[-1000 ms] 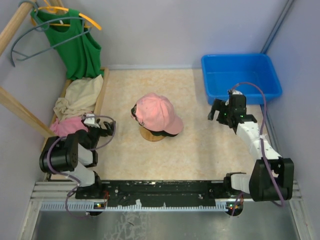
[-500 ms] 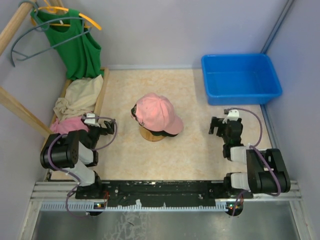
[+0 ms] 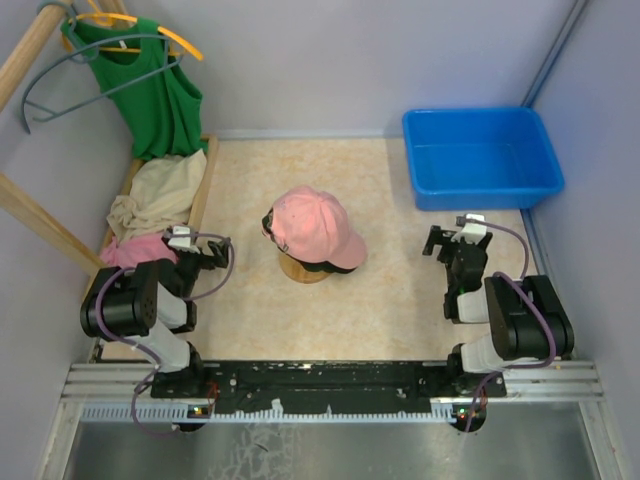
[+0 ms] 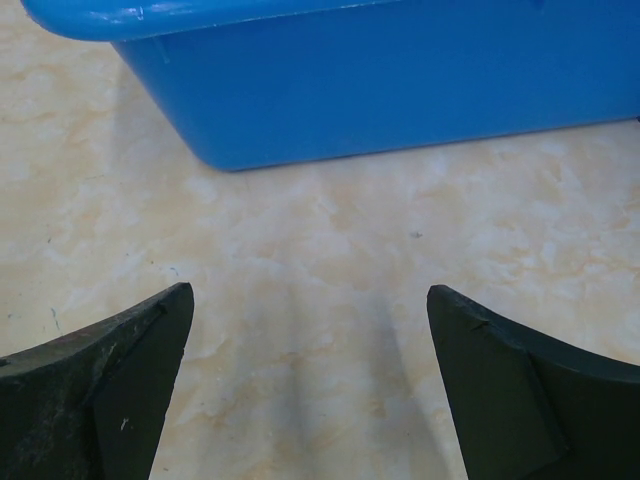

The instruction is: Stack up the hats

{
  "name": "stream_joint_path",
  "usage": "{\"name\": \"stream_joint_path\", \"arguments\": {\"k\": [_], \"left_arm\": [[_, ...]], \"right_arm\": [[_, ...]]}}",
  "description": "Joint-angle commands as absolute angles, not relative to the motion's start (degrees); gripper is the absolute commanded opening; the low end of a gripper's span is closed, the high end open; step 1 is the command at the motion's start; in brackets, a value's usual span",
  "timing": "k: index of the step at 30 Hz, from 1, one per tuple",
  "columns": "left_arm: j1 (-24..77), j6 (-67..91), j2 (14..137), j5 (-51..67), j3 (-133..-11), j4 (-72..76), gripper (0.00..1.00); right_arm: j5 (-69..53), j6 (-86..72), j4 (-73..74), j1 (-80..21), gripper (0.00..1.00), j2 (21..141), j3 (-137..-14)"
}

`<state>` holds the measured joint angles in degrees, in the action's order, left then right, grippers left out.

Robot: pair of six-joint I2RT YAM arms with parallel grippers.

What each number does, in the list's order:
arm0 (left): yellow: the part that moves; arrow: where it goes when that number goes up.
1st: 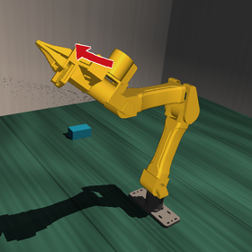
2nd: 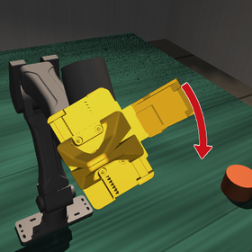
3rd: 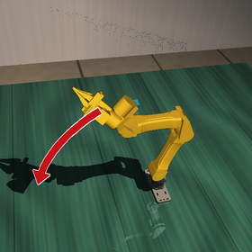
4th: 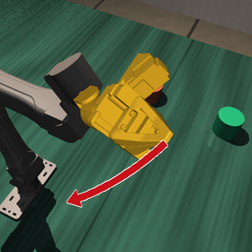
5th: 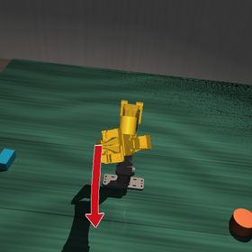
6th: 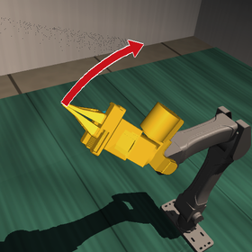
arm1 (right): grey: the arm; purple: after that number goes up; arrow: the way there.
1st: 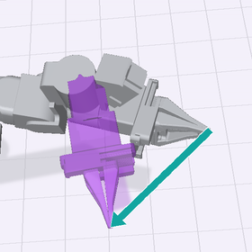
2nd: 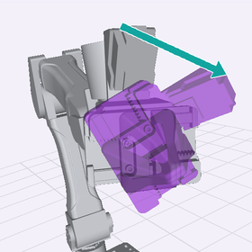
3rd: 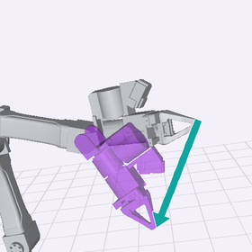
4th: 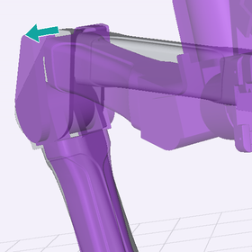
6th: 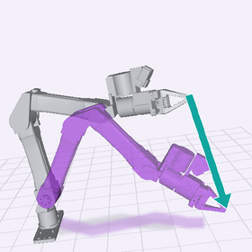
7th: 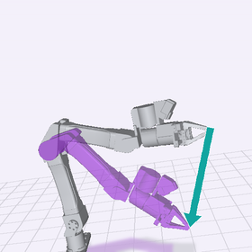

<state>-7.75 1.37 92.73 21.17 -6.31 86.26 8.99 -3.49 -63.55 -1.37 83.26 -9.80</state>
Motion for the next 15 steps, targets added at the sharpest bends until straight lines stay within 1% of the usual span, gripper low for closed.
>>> {"name": "stream_joint_path", "arguments": {"k": [1,6,11,14,15], "left_arm": [[-7.49,0.95,92.72,20.93,-6.86,89.40,1.00],[-7.39,0.92,92.72,20.88,-6.85,89.42,1.00],[-7.40,0.88,92.70,20.92,-6.92,89.44,1.00],[-7.41,0.88,92.73,20.92,-6.94,89.45,1.00],[-7.46,0.88,92.72,20.96,-6.88,89.43,1.00]], "right_arm": [[9.74,-2.11,-69.39,-1.58,0.99,82.65,-10.35],[2.07,2.35,-72.21,-2.72,0.99,82.77,-9.15],[2.29,2.24,-71.75,-2.72,0.99,82.79,-9.37],[6.72,-0.70,-67.63,-2.01,0.99,82.92,-11.49],[6.82,-0.72,-68.75,-1.82,0.99,82.92,-11.04]]}}
